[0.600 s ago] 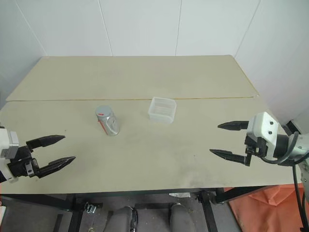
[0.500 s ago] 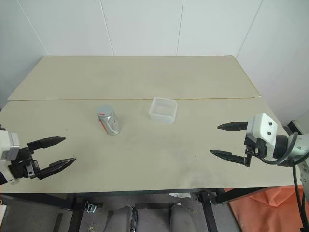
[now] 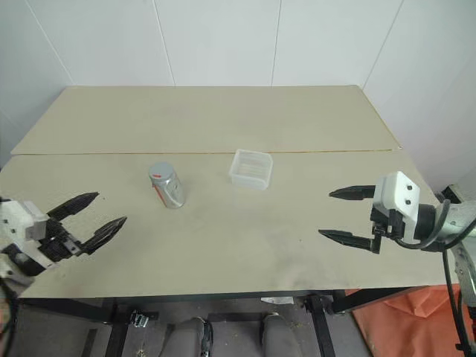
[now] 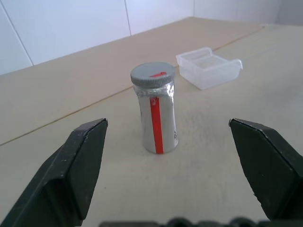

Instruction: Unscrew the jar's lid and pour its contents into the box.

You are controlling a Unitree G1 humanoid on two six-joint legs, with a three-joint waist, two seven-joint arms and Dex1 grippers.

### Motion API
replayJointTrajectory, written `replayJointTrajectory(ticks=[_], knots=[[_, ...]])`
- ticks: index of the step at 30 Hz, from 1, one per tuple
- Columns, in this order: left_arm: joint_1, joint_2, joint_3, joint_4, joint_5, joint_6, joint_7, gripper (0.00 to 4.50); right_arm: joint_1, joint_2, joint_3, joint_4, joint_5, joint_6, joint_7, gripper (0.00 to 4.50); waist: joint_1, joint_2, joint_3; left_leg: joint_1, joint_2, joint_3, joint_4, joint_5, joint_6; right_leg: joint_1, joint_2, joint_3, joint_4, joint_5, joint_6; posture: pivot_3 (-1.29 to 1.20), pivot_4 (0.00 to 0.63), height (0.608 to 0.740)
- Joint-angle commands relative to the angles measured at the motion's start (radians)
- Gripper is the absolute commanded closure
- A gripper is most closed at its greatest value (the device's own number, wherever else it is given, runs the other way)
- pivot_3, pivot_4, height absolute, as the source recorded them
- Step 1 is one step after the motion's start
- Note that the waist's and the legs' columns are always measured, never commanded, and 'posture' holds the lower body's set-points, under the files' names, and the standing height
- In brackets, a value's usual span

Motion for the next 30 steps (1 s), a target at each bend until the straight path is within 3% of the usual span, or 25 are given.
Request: replayJointTrajectory(ticks=[1, 9, 15, 30], knots=[[-0.024, -0.038, -0.064, 0.027, 0.076, -0.091, 0.052, 0.02, -0.038, 0.009, 0.016, -0.014, 0.002, -0.019, -0.011, 0.00, 0.001, 0.000, 0.000, 0.000, 0.000, 0.000, 0.000, 0.000, 0.000, 0.000, 0.000, 0.000, 0.000, 0.000, 0.000, 0.00, 0.150, 0.740], [-0.202, -0.090, -0.175, 0.321, 0.223, -0.272, 0.126, 0.02, 0.005, 0.007, 0.004, -0.043, 0.004, 0.002, -0.028, 0.00, 0.008, 0.000, 0.000, 0.002, 0.000, -0.001, 0.001, 0.000, 0.000, 0.002, 0.001, 0.001, 0.001, 0.001, 0.000, 0.00, 0.150, 0.740], [-0.278, -0.133, -0.239, 0.441, 0.230, -0.338, 0.127, 0.02, 0.089, -0.013, -0.066, -0.085, 0.008, 0.018, -0.056, 0.00, 0.010, 0.000, -0.001, 0.000, -0.001, -0.001, 0.001, 0.000, 0.000, 0.002, 0.000, 0.001, -0.001, 0.004, 0.006, 0.00, 0.150, 0.740], [-0.522, -0.220, -0.326, 0.773, 0.304, -0.505, 0.197, 0.02, 0.141, -0.011, -0.089, -0.166, 0.012, 0.068, -0.127, 0.00, 0.009, -0.001, -0.001, 0.001, -0.001, -0.001, 0.002, 0.000, 0.000, 0.004, 0.001, 0.001, -0.002, 0.005, 0.008, 0.00, 0.150, 0.740]])
